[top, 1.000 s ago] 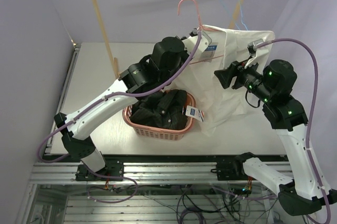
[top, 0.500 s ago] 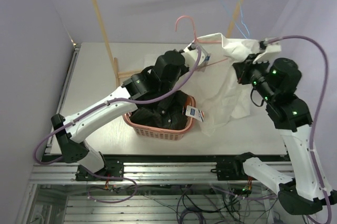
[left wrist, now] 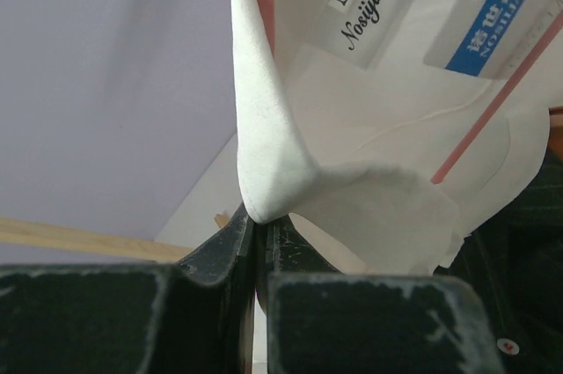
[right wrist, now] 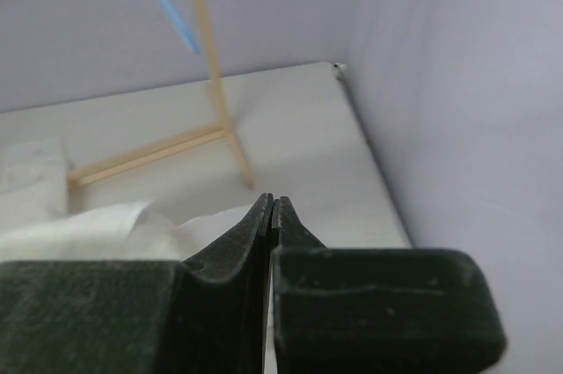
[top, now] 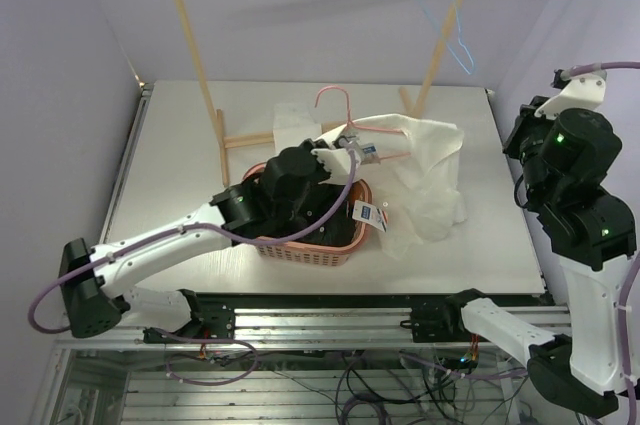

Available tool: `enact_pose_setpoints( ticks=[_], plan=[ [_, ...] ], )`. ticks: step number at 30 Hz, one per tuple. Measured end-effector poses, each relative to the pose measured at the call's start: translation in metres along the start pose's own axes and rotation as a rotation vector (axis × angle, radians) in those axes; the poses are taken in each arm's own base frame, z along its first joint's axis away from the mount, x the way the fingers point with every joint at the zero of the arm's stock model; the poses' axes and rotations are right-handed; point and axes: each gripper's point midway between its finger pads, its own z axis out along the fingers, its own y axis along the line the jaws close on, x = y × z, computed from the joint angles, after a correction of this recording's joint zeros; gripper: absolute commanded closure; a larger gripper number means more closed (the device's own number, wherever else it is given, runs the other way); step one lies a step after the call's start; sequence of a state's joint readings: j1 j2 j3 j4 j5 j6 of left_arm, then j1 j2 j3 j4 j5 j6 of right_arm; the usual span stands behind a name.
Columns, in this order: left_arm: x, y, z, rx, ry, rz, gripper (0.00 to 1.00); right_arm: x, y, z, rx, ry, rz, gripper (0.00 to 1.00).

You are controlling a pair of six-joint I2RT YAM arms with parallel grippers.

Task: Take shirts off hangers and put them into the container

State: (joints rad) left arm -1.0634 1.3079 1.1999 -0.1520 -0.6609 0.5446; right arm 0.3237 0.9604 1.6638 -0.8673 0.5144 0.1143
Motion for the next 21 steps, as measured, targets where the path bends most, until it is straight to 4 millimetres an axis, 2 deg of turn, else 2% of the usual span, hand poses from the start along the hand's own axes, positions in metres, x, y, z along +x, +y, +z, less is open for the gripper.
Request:
enact_pose_setpoints(
  ticks=[4,6,9,13,14,15,18,21],
  plan=[
    [-0.001,0.013,-0.015,-0.016,-0.062,0.01,0.93,-0.002,-0.018,0.002,0.107,0.005,-0.028,1.0],
    [-0.005,0.018,-0.018,-0.024,-0.083,0.006,0.93,-0.004,-0.015,0.002,0.09,0.004,-0.028,0.79],
    [-0.008,0.017,-0.017,-0.021,-0.091,0.004,0.93,-0.001,0.008,0.0,-0.048,0.007,-0.02,0.48],
    [-0.014,0.015,-0.011,-0.01,-0.077,0.006,0.93,0.02,0.049,-0.017,-0.319,0.038,-0.012,0.26],
    [-0.018,0.016,-0.009,-0.01,-0.075,0.001,0.93,0.029,0.057,-0.023,-0.374,0.054,-0.007,0.23],
    [-0.021,0.017,-0.008,-0.01,-0.072,-0.008,0.93,0.041,0.067,-0.031,-0.444,0.072,-0.002,0.15],
    [-0.036,0.025,-0.005,-0.018,-0.068,-0.05,0.93,0.072,0.089,-0.051,-0.609,0.125,0.021,0.12],
    [-0.066,0.04,-0.002,-0.035,-0.085,-0.118,0.93,0.097,0.103,-0.06,-0.708,0.17,0.039,0.11]
  ],
)
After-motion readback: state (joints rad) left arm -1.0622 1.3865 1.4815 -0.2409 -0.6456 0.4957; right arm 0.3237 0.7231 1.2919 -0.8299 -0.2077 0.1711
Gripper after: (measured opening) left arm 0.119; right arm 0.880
